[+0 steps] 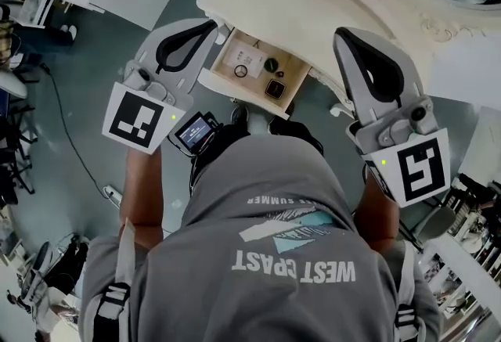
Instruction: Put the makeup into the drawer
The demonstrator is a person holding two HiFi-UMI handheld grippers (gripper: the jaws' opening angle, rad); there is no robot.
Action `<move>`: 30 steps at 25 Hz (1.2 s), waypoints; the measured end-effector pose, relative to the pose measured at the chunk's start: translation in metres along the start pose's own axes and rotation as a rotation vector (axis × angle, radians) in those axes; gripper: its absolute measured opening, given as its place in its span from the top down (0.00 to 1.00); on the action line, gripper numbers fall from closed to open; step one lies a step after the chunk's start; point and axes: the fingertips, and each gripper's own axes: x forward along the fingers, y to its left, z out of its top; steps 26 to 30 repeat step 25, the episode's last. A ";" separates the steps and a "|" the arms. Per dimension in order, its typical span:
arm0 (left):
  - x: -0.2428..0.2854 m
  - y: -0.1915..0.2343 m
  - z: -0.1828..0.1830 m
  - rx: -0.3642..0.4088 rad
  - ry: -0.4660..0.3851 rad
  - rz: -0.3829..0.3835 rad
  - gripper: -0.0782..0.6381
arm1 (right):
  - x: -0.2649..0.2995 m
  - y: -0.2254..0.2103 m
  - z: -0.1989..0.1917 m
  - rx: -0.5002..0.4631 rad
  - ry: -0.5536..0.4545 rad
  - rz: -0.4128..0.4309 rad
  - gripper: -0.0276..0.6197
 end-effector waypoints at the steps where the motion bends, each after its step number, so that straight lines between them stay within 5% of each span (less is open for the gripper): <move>1: 0.001 -0.003 0.003 0.003 -0.003 -0.008 0.89 | -0.005 -0.003 0.002 -0.008 0.000 -0.018 0.96; 30: 0.010 -0.069 0.011 0.021 0.009 -0.102 0.89 | -0.092 -0.007 -0.011 0.016 0.022 -0.147 0.96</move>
